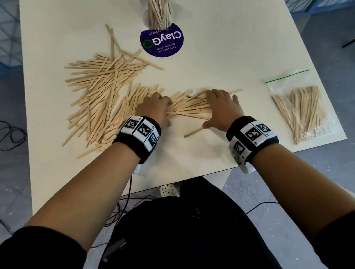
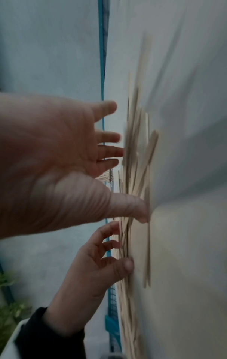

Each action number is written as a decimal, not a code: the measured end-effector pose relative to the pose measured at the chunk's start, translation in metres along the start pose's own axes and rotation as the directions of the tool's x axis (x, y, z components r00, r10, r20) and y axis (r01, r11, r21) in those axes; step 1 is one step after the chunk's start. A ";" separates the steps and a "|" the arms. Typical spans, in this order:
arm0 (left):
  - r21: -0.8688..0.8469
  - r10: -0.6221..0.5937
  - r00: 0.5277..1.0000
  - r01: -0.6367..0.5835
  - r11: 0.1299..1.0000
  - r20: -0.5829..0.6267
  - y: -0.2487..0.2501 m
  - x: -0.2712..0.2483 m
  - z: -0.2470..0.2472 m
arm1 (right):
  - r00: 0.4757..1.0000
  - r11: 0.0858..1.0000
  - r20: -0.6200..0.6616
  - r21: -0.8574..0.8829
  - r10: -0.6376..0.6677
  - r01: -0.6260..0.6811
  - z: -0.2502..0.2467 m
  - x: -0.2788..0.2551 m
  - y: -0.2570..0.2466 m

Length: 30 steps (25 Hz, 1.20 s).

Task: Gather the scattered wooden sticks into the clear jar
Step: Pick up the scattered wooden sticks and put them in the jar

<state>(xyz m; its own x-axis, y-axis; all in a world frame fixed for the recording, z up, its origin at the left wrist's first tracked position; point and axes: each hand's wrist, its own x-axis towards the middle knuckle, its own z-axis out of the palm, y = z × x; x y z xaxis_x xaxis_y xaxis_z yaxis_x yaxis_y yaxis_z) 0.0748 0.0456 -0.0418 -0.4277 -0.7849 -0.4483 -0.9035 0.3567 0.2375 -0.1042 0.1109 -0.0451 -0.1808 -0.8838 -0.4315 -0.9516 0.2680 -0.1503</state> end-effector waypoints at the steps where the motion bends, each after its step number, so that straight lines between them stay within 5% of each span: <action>1: -0.006 0.011 1.000 -0.011 1.000 -0.018 -0.002 0.001 0.001 | 1.000 1.000 -0.011 0.002 -0.014 0.014 0.000 0.004 0.001; 5: -0.108 0.004 0.998 -0.010 0.994 -0.056 -0.010 0.008 0.000 | 0.996 0.999 -0.083 0.020 -0.024 0.026 -0.002 0.012 0.006; 15: -0.259 -0.059 0.995 0.036 0.965 -0.083 -0.007 0.019 0.002 | 0.998 0.993 -0.029 0.098 0.062 -0.059 -0.005 0.019 0.009; 30: -0.135 -0.173 0.985 0.169 0.976 -0.017 -0.010 0.027 -0.004 | 0.997 0.994 -0.029 -0.079 -0.074 0.071 -0.001 0.024 -0.002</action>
<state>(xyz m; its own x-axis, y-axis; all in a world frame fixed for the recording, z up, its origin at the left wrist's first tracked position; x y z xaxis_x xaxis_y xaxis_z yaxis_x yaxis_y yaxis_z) 0.0728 0.0192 -0.0528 -0.2647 -0.8432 -0.4679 -0.9509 0.1474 0.2722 -0.1067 0.0885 -0.0543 -0.1174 -0.9118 -0.3935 -0.9787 0.1735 -0.1100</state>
